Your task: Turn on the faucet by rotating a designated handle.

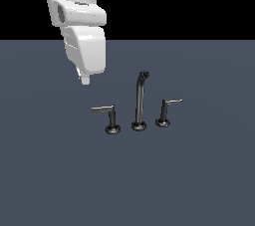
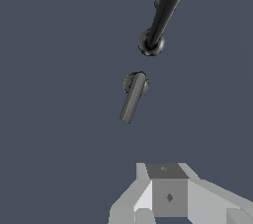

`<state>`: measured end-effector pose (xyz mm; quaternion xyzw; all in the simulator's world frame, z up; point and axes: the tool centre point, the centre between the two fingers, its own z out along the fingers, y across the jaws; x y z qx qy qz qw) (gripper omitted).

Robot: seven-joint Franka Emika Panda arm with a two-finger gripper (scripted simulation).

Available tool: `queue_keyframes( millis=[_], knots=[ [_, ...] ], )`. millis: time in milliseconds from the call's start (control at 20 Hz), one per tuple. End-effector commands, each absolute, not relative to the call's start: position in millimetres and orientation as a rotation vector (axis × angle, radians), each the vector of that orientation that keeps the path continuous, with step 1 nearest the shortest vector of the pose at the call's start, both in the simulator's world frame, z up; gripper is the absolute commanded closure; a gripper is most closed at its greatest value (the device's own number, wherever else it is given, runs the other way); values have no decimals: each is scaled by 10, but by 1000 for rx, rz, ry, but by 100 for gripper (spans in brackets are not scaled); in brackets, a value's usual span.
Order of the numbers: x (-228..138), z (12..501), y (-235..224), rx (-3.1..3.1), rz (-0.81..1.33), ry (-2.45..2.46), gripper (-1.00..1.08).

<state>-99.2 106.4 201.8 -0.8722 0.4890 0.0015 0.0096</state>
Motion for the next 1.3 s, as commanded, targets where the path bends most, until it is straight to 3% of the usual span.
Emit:
queue_keyframes(
  millis=[0, 1250],
  knots=[
    [-906, 1900, 1071, -2692, 4, 1583, 108],
    [-245, 990, 941, -2422, -1, 2002, 108]
  ],
)
